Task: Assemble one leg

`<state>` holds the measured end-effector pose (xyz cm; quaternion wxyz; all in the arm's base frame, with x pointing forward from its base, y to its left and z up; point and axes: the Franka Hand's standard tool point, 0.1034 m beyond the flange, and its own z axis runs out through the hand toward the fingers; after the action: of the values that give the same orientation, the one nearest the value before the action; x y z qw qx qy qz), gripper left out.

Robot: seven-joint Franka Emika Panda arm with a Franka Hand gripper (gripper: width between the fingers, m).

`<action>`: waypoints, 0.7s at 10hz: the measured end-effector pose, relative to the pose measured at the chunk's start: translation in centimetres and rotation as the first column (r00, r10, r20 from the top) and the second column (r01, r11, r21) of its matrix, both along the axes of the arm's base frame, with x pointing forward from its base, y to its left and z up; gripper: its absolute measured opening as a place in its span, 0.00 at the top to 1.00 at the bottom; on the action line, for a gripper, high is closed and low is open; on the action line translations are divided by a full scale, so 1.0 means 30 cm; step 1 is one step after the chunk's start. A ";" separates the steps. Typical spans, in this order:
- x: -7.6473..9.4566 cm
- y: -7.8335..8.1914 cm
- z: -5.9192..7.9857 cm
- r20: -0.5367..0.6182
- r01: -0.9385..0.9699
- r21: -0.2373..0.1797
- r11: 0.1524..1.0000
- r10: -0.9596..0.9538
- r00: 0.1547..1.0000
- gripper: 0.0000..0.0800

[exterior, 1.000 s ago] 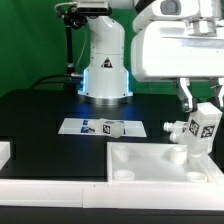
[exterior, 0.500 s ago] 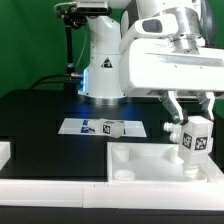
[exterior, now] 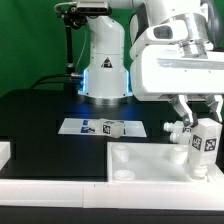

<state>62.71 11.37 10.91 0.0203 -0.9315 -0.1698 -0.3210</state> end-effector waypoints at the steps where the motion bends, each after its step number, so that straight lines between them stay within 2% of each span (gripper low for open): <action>1: 0.008 -0.001 0.001 0.004 0.001 0.000 1.000 -0.001 1.000 0.64; 7: 0.012 -0.008 -0.019 -0.016 -0.002 -0.007 1.000 0.002 1.000 0.64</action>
Offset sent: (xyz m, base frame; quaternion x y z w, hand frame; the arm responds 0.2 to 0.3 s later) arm 0.0073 -0.0044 -0.0039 -0.0034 -0.0166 0.0018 0.9999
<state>63.06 11.13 10.35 0.0187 -0.9340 -0.1718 -0.3128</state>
